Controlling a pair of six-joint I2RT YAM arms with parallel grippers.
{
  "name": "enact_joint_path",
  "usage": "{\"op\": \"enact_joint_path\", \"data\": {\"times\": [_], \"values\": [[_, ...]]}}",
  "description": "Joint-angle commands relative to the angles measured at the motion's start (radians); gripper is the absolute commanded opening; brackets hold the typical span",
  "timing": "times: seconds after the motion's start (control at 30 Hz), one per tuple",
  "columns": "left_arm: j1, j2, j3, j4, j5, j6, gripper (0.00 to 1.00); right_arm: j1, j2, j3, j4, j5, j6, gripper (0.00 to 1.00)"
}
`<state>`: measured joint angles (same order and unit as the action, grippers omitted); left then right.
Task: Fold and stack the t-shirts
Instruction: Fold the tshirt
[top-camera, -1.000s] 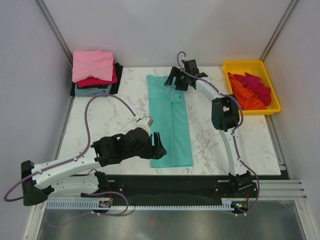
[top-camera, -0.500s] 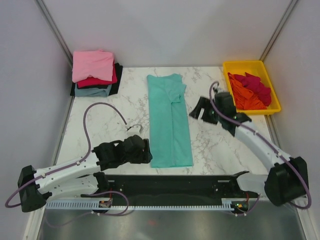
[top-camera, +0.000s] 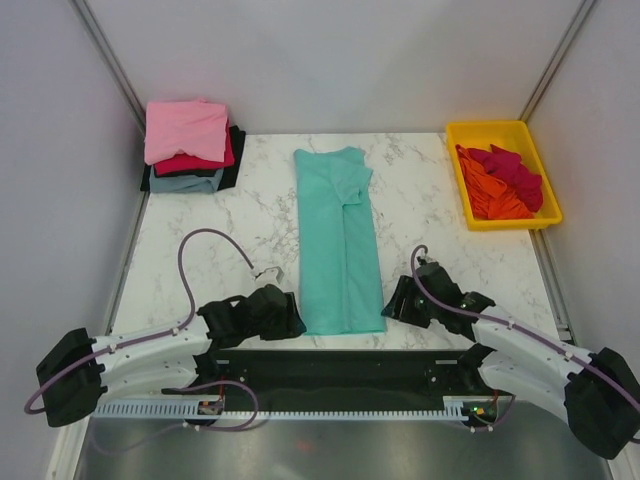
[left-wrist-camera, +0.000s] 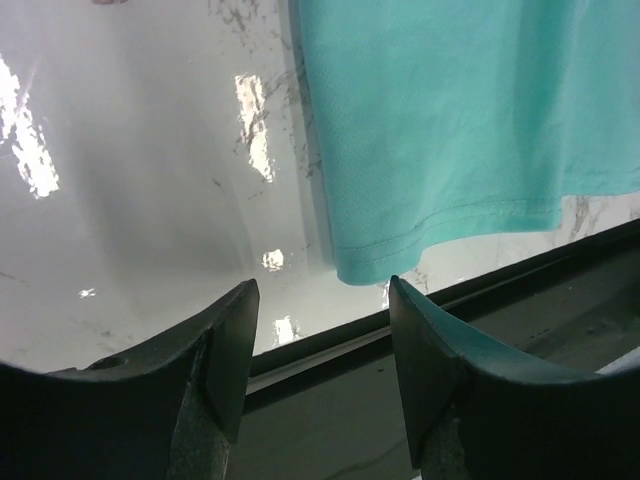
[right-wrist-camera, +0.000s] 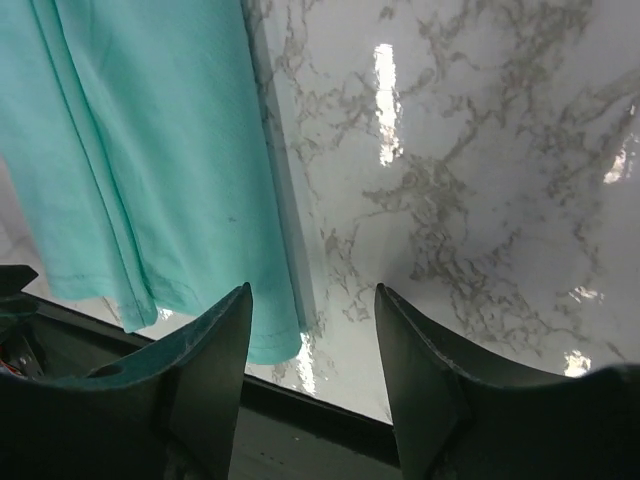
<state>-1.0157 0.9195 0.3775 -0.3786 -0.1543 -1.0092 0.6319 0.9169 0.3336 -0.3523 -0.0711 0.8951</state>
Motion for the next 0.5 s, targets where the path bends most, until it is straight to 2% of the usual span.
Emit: {"op": "enact_joint_path", "data": {"times": [0.0, 0.3, 0.47], "values": [[0.006, 0.01, -0.005, 0.104, -0.013, -0.048, 0.62, 0.008, 0.076, 0.007, 0.024, -0.012, -0.001, 0.61], [0.025, 0.054, -0.052, 0.177, 0.016, -0.054, 0.62, 0.075, 0.062, -0.074, 0.09, -0.059, 0.065, 0.61], [0.025, 0.108, -0.083, 0.268, 0.07, -0.077, 0.56, 0.109, 0.08, -0.087, 0.096, -0.047, 0.088, 0.54]]}}
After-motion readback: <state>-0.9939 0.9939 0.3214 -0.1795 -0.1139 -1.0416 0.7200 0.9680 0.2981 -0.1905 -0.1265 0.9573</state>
